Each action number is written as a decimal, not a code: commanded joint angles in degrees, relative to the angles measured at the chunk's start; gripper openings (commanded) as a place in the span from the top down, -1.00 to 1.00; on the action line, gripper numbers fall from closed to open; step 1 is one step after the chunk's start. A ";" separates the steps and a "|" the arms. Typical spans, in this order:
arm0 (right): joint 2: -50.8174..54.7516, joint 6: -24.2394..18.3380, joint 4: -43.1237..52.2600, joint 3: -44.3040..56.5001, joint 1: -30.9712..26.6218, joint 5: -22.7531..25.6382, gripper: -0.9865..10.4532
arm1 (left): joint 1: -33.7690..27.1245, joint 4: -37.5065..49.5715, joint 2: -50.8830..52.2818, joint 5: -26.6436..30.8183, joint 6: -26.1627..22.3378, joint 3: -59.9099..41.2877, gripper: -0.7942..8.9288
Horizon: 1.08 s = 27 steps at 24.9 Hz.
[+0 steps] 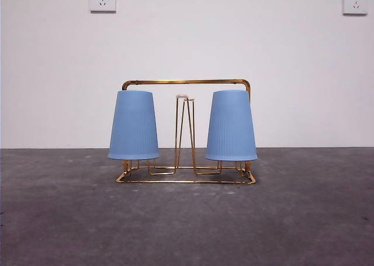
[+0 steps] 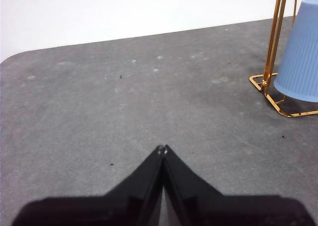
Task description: Pick up cup 1,put cup 1 in the cup rack,pick up cup 2,put cup 2 in the cup rack
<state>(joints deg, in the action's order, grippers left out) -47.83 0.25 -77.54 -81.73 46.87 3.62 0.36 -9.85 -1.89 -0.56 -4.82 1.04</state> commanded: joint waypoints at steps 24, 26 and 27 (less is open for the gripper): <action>36.15 -6.23 66.29 63.36 -43.19 -11.52 0.82 | -0.17 0.31 -0.90 0.15 0.55 -0.61 0.84; 38.58 -6.01 67.87 67.38 -43.19 -11.52 0.82 | -0.17 0.31 -0.92 0.15 0.55 -0.61 0.84; 39.85 -6.01 68.19 69.18 -43.19 -11.52 0.82 | -0.17 0.31 -0.92 0.15 0.55 -0.61 0.84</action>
<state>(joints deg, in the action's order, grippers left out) -9.04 -5.82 -10.44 -14.11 3.73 -7.94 0.36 -9.82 -2.79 -0.56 -4.82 1.04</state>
